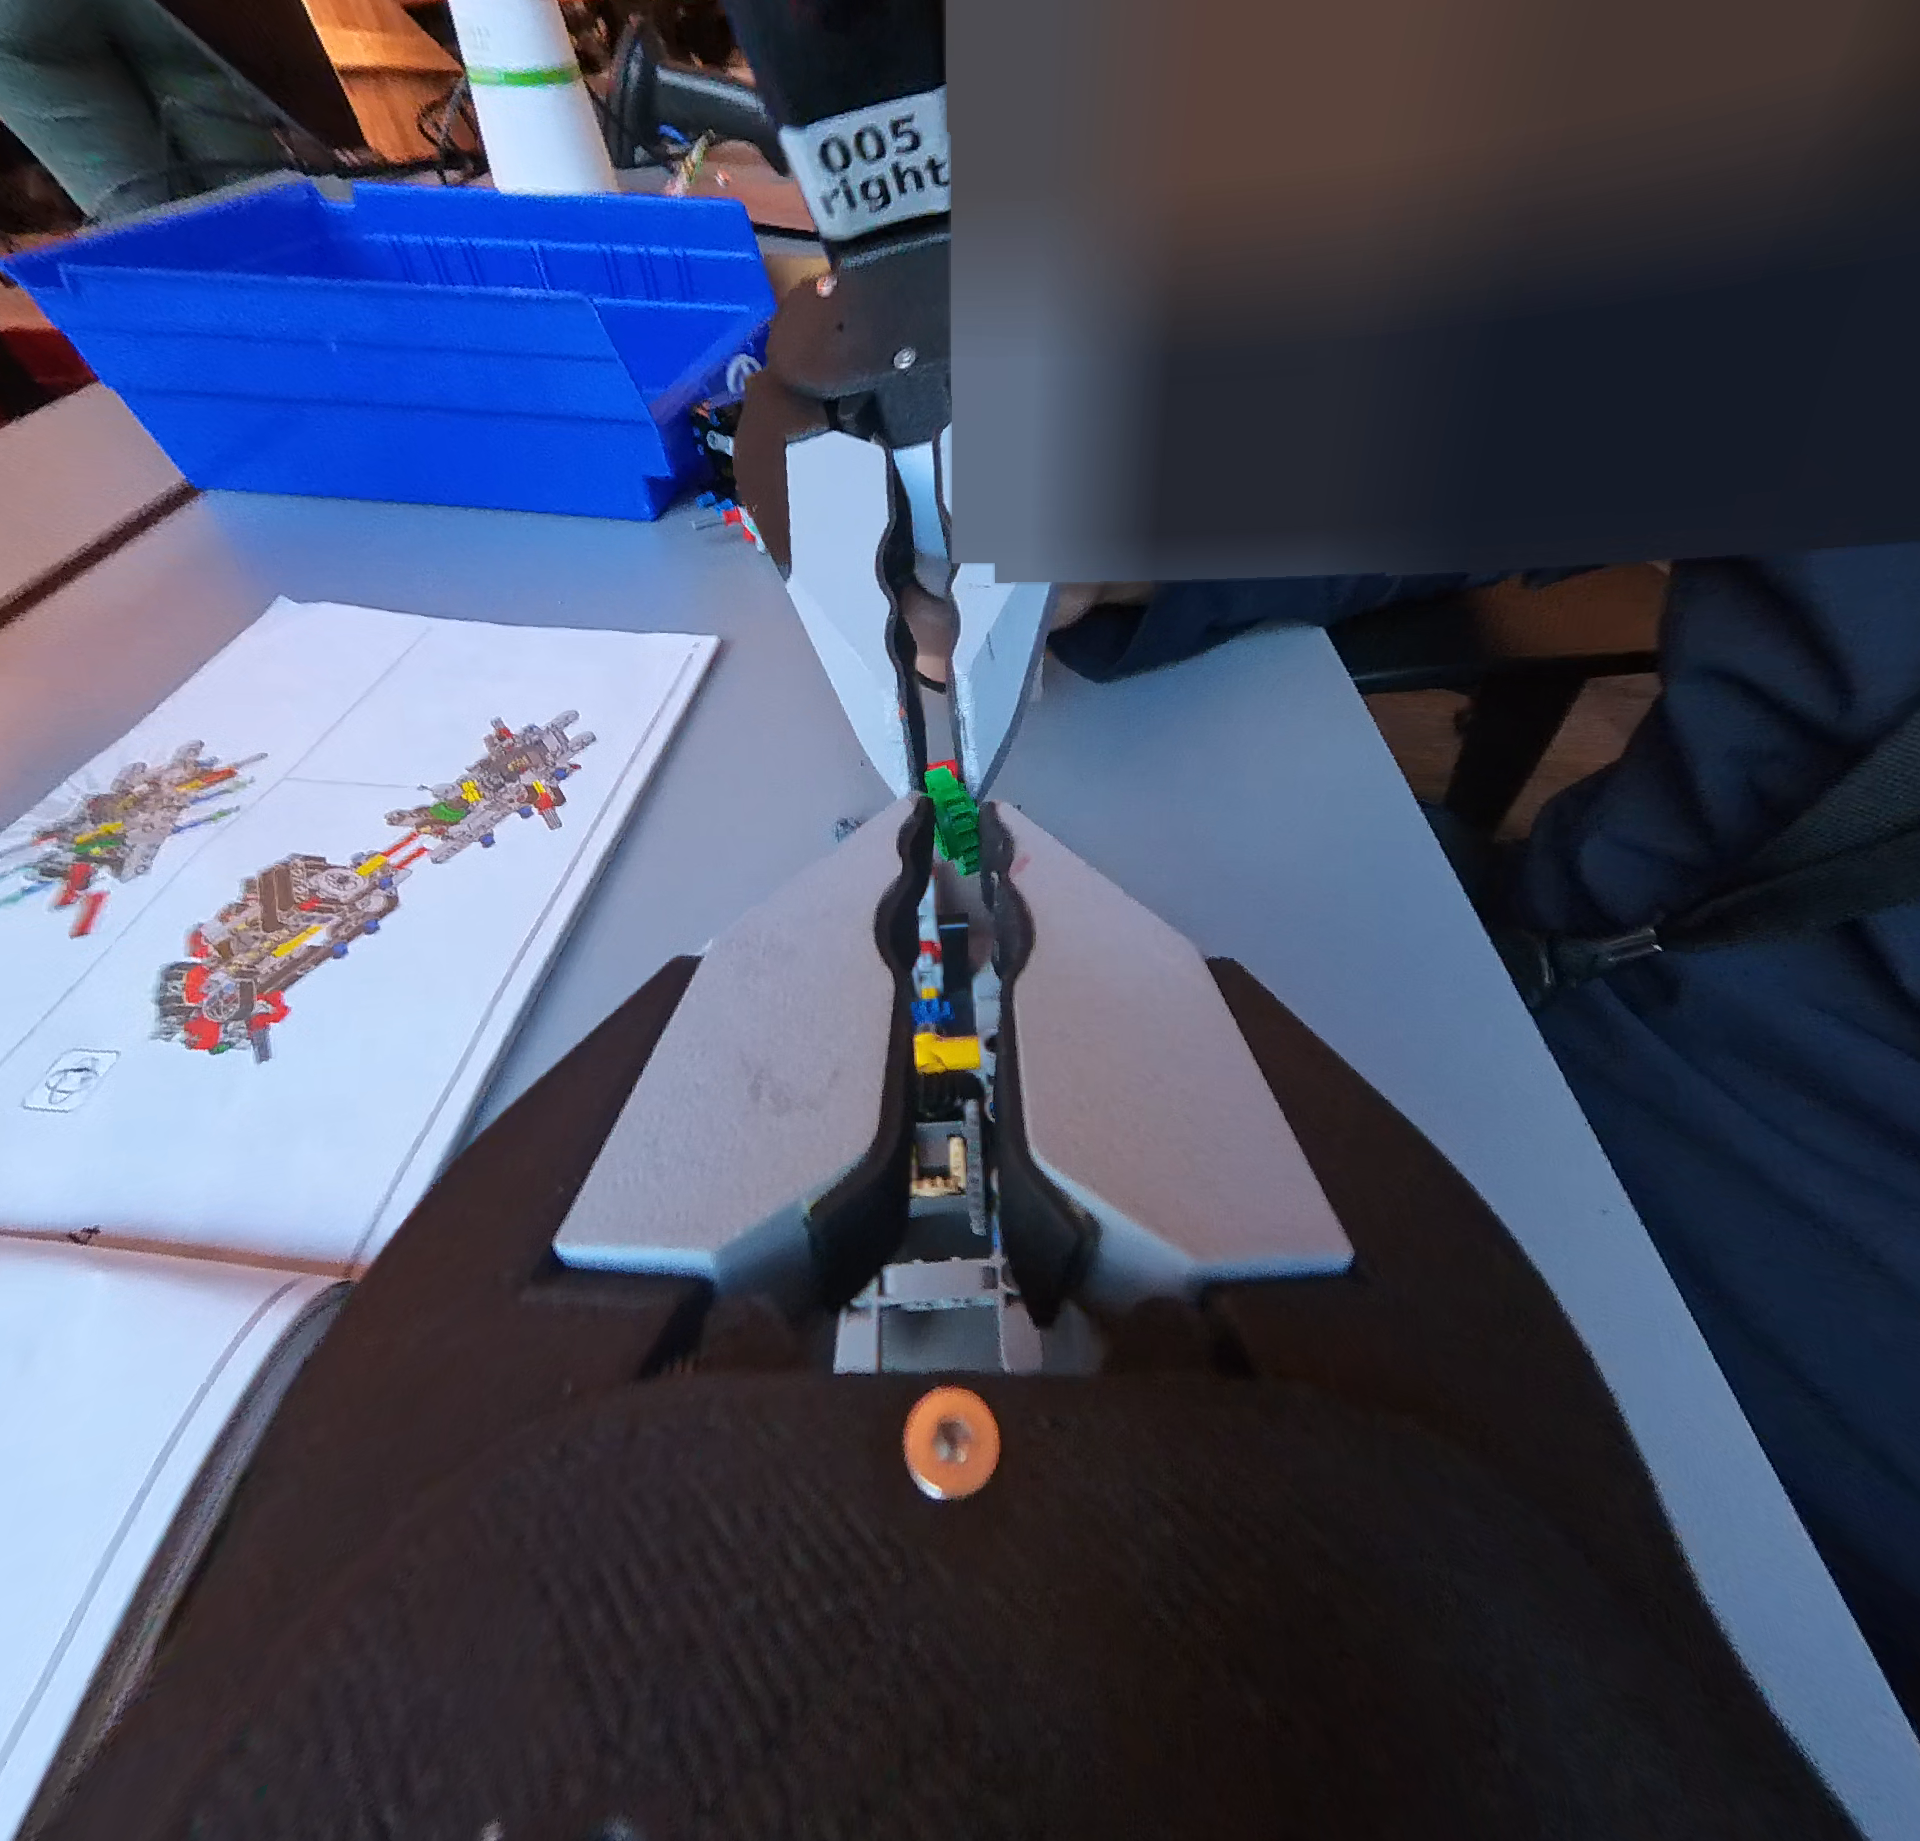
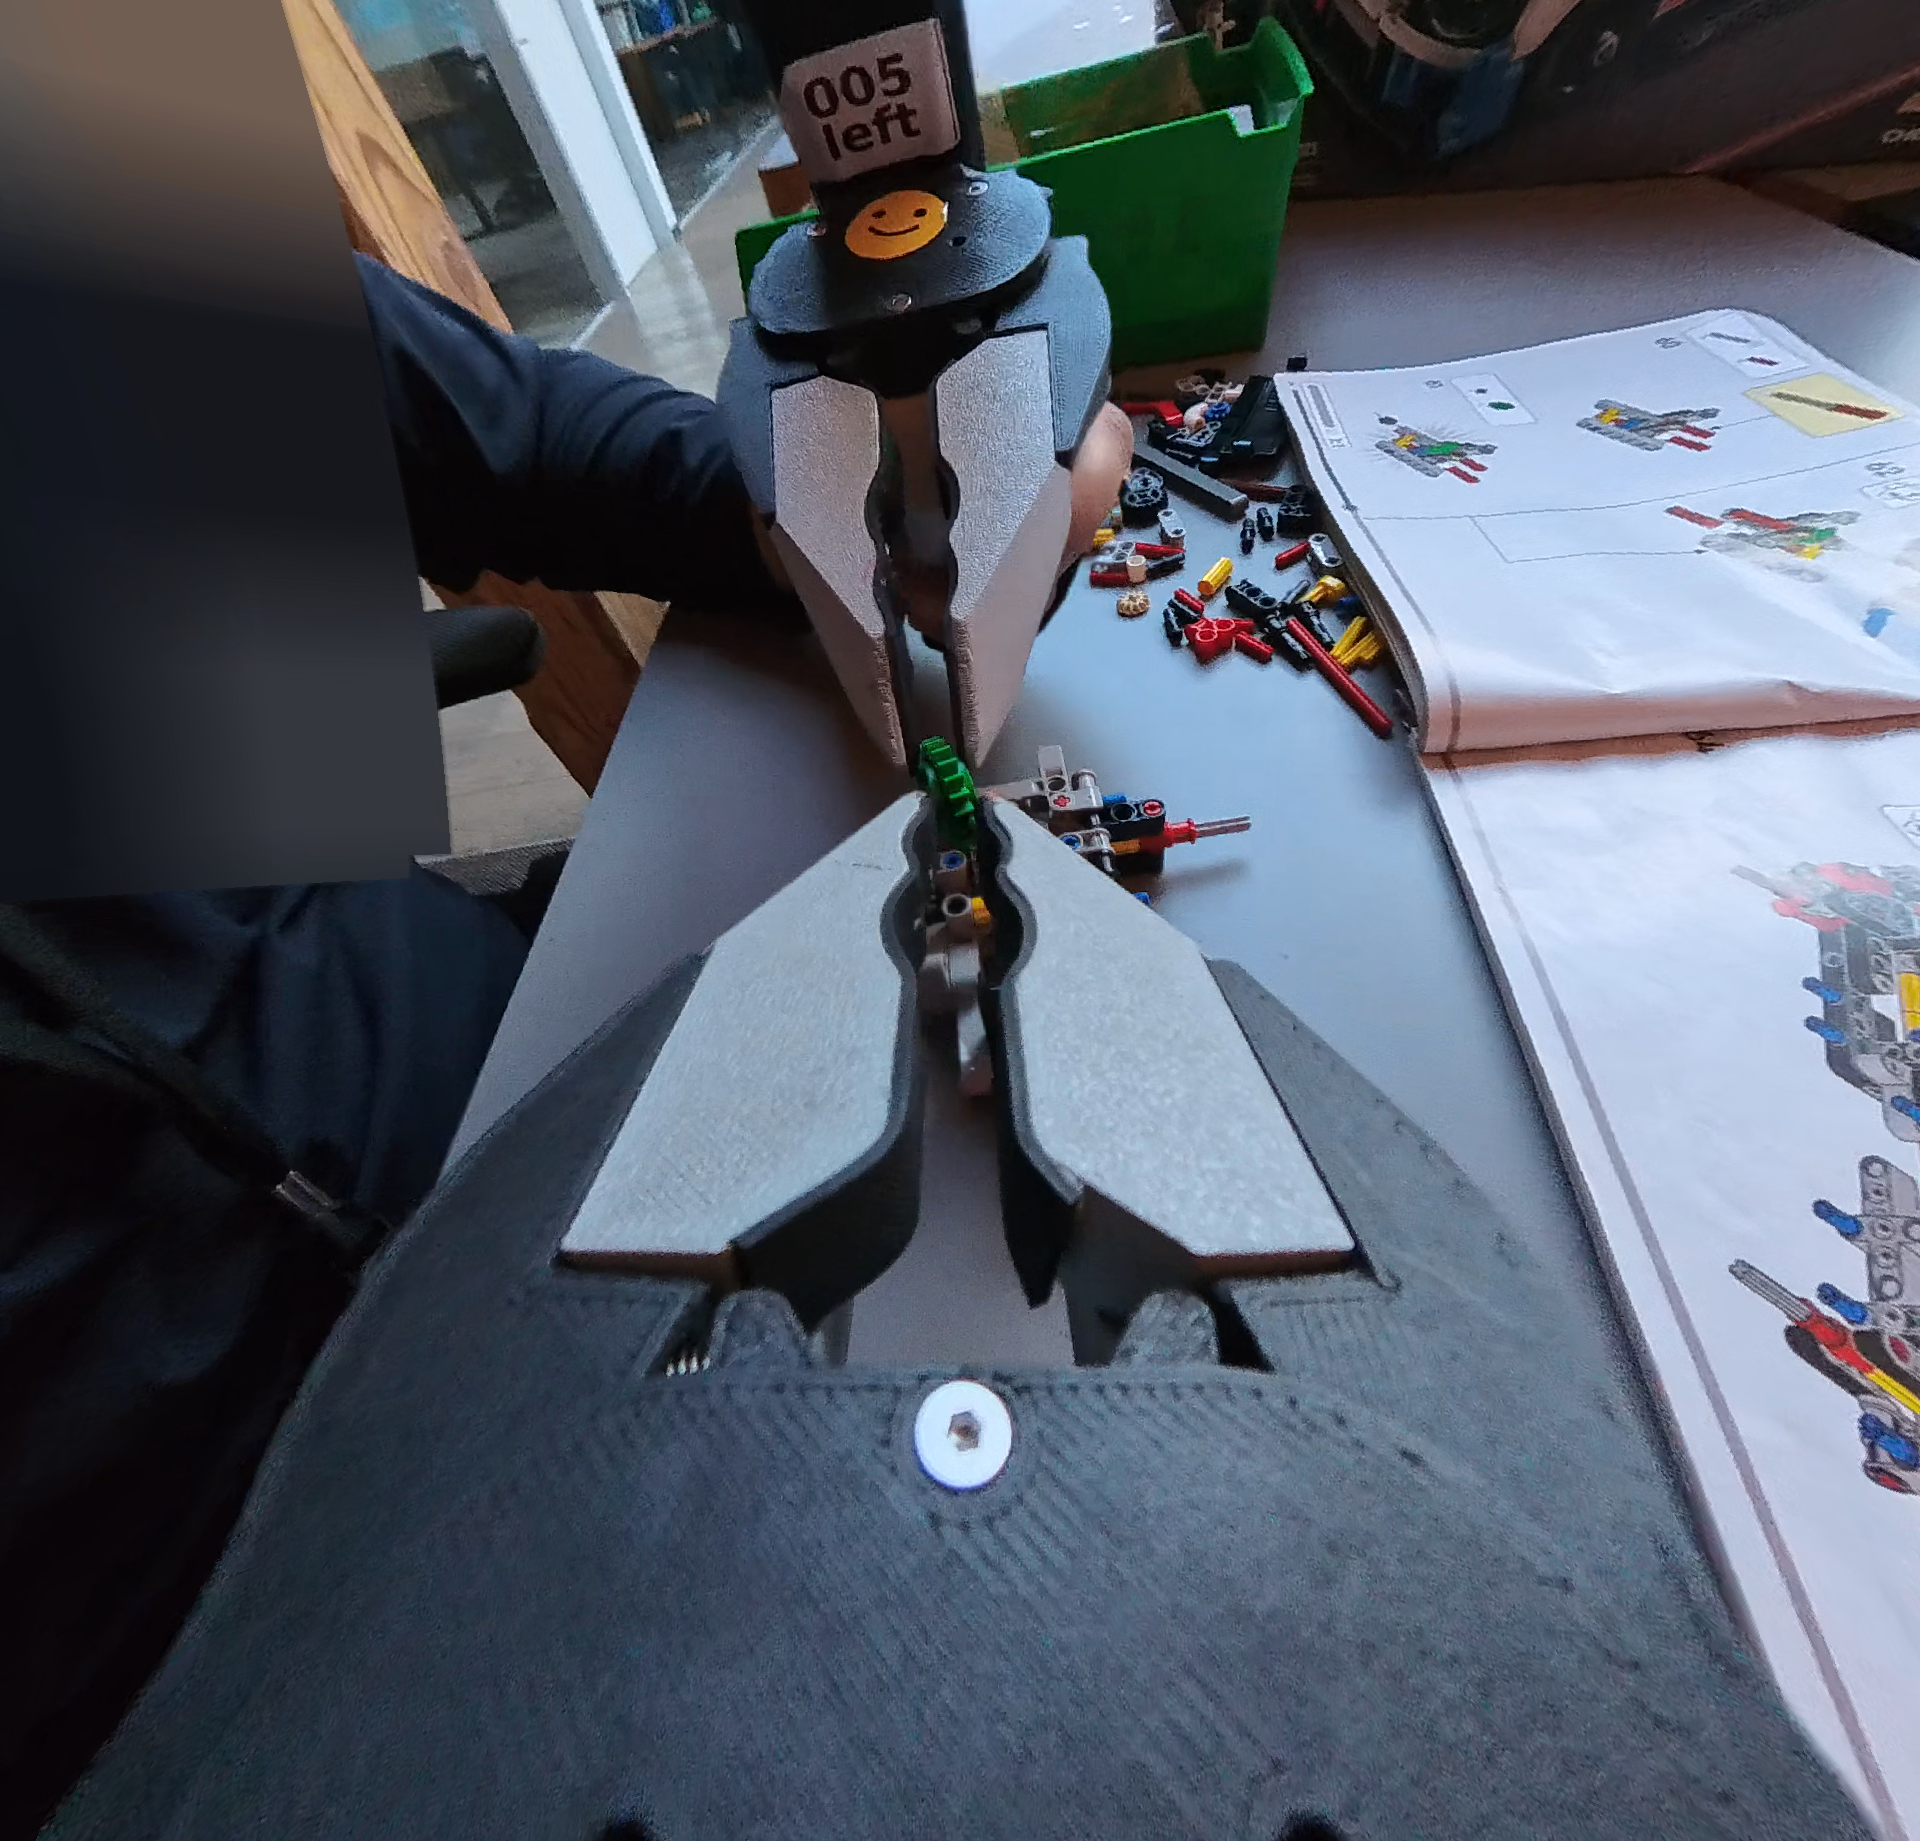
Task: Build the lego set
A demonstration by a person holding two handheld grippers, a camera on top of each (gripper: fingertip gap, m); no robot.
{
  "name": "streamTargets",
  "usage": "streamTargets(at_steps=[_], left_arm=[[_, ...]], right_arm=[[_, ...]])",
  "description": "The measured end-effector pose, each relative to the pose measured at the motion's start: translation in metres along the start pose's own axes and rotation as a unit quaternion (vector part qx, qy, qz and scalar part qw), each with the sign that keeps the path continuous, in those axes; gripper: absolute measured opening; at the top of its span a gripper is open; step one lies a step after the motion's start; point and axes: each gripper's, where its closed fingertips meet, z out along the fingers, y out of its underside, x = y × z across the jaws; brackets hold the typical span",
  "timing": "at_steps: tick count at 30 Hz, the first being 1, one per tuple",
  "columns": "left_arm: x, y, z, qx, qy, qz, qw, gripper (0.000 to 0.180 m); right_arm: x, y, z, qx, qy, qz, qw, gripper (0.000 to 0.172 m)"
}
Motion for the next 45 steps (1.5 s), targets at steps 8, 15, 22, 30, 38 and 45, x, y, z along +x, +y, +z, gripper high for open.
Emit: streamTargets(at_steps=[8,15,22,30,38,45], left_arm=[[0.001,0.014,0.005,-0.081,-0.074,0.161,0.981,0.032],[0.005,0.017,0.006,-0.092,-0.080,0.208,0.970,0.026],[0.013,0.023,0.009,-0.114,-0.087,0.280,0.949,0.014],[0.013,0.026,0.010,-0.124,-0.095,0.300,0.941,0.015],[0.011,0.021,0.009,-0.116,-0.102,0.298,0.942,0.014],[0.002,0.022,0.010,-0.122,-0.116,0.279,0.945,0.014]], right_arm=[[0.002,-0.004,-0.008,0.023,-0.063,0.110,0.992,0.003],[-0.003,0.017,-0.001,-0.031,-0.108,0.172,0.979,0.002],[-0.008,0.023,0.001,-0.048,-0.139,0.199,0.969,0.003],[-0.011,0.024,0.002,-0.048,-0.159,0.226,0.960,0.002],[-0.010,0.020,0.002,-0.032,-0.166,0.238,0.956,0.002],[-0.002,0.016,0.002,-0.016,-0.148,0.238,0.960,0.003]])
